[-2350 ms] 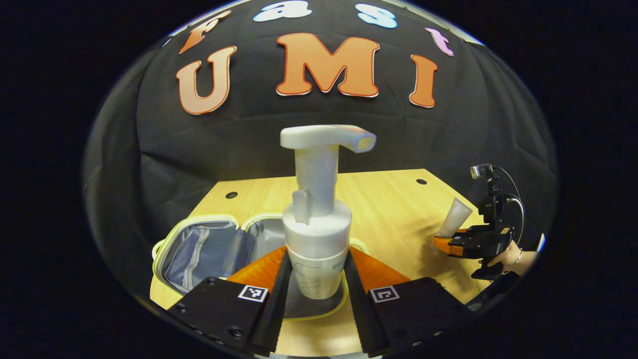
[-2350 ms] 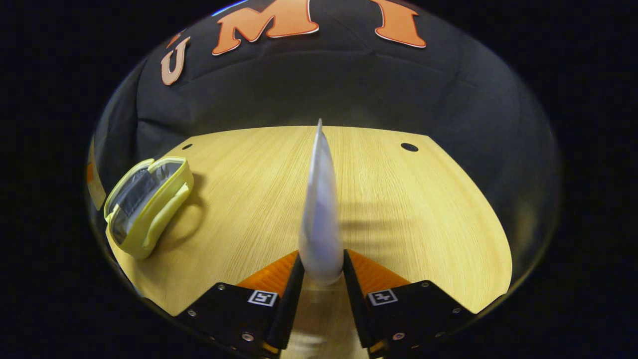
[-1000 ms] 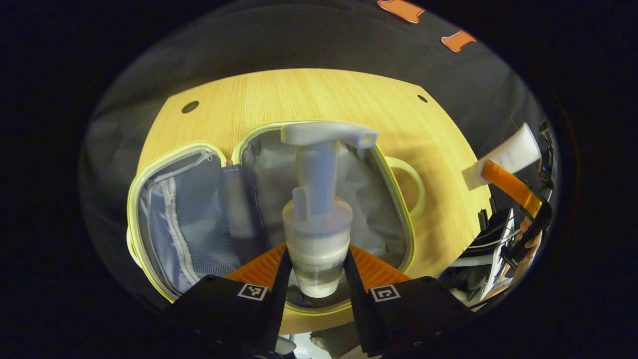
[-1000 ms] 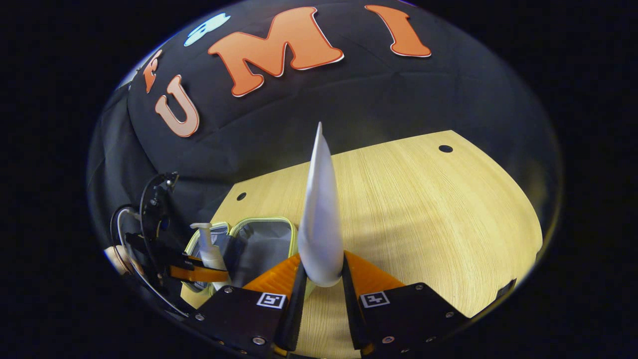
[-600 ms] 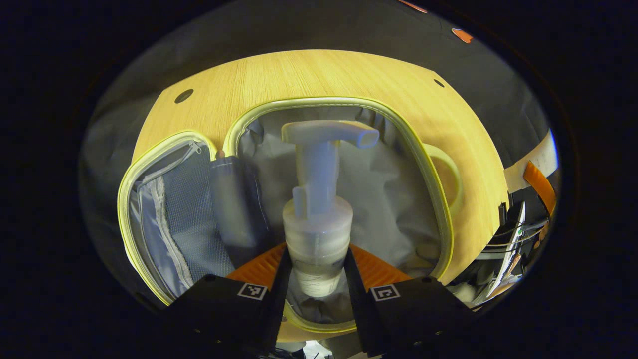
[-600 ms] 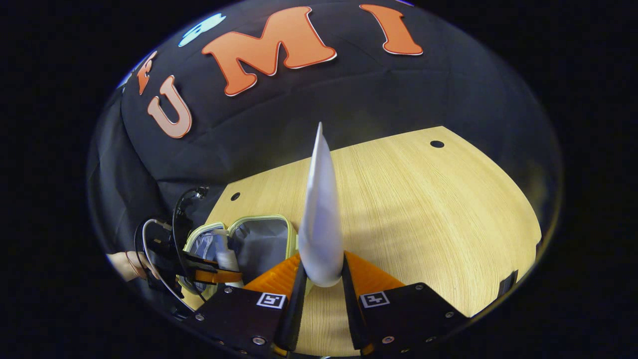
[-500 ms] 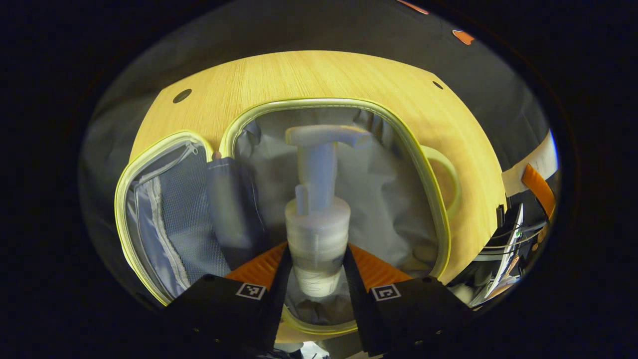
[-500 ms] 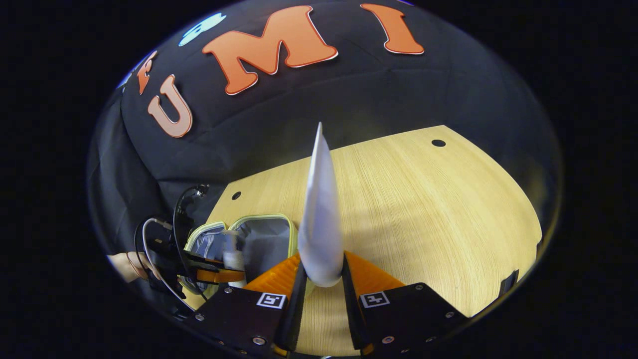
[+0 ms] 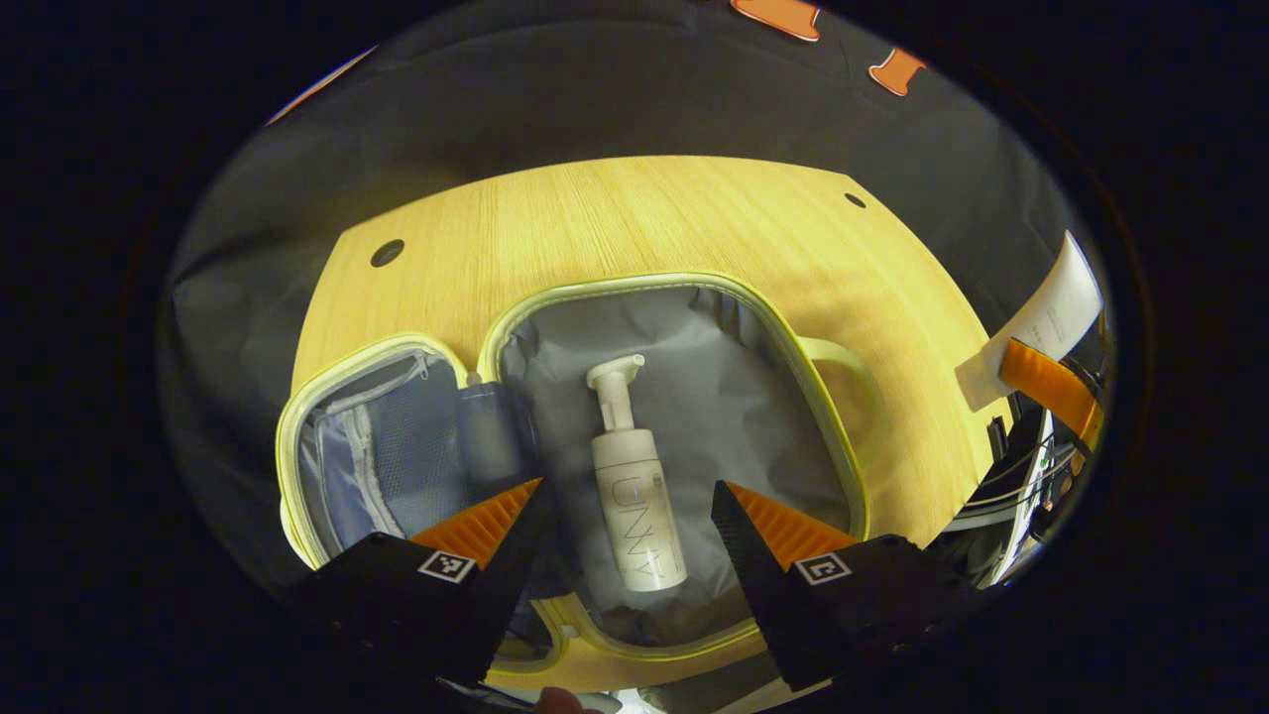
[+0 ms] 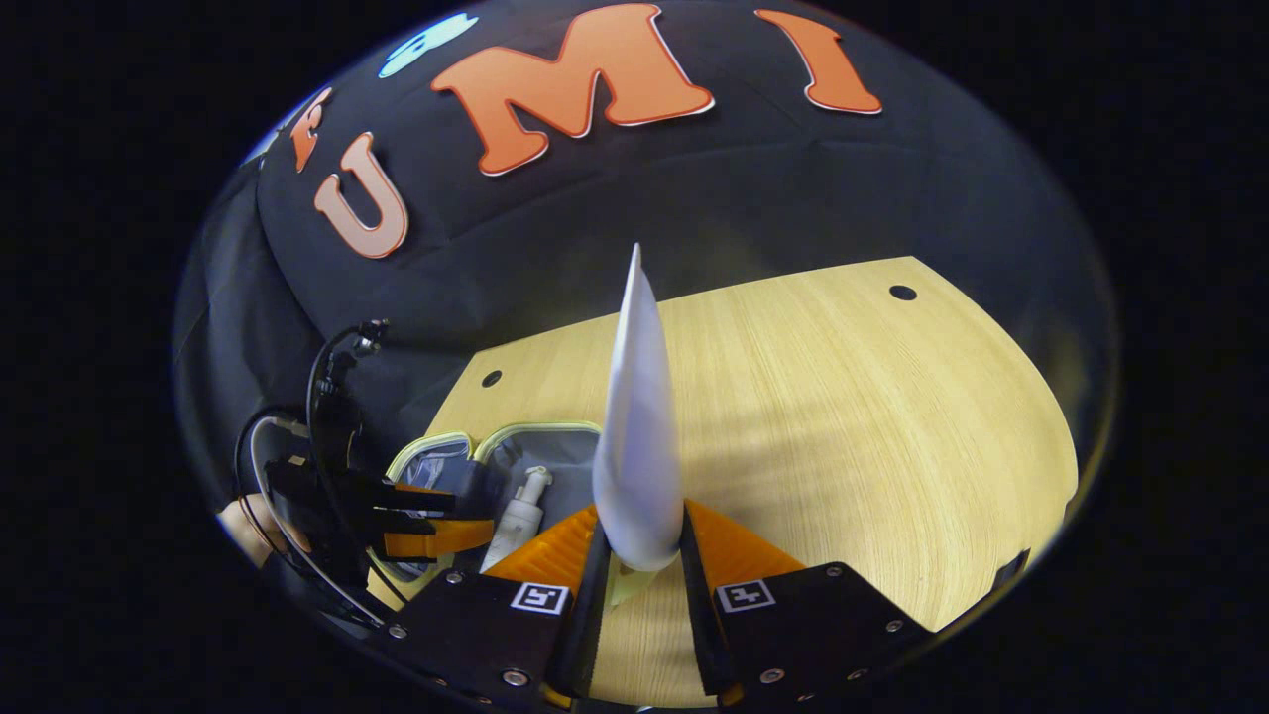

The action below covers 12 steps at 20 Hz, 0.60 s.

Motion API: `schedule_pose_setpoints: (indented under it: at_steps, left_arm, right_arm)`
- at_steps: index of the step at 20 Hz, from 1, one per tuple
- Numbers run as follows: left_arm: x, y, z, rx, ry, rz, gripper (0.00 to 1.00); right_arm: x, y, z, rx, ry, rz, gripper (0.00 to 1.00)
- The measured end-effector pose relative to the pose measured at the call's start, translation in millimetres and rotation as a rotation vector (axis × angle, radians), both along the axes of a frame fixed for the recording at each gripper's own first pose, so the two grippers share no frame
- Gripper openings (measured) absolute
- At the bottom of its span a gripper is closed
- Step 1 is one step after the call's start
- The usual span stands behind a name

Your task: First open the suitcase, pack the skin care products into it, and then close the suitcase.

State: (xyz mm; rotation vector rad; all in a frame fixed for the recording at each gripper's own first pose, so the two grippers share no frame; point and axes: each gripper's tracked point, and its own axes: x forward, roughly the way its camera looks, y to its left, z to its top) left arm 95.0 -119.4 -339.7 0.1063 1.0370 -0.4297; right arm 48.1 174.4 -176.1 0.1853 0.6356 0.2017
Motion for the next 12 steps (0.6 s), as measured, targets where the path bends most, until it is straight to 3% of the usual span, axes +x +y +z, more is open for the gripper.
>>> schedule_pose_setpoints:
  at_steps: [7,12]
  left_arm:
    - [-11,40,65,-0.071,-0.195,0.031,1.0]
    - [-20,87,98,-0.097,-0.263,0.094,1.0]
  right_arm:
    - [-5,63,-7,-0.054,0.092,0.143,0.4]
    - [-20,103,-52,-0.103,0.29,0.209,0.4]
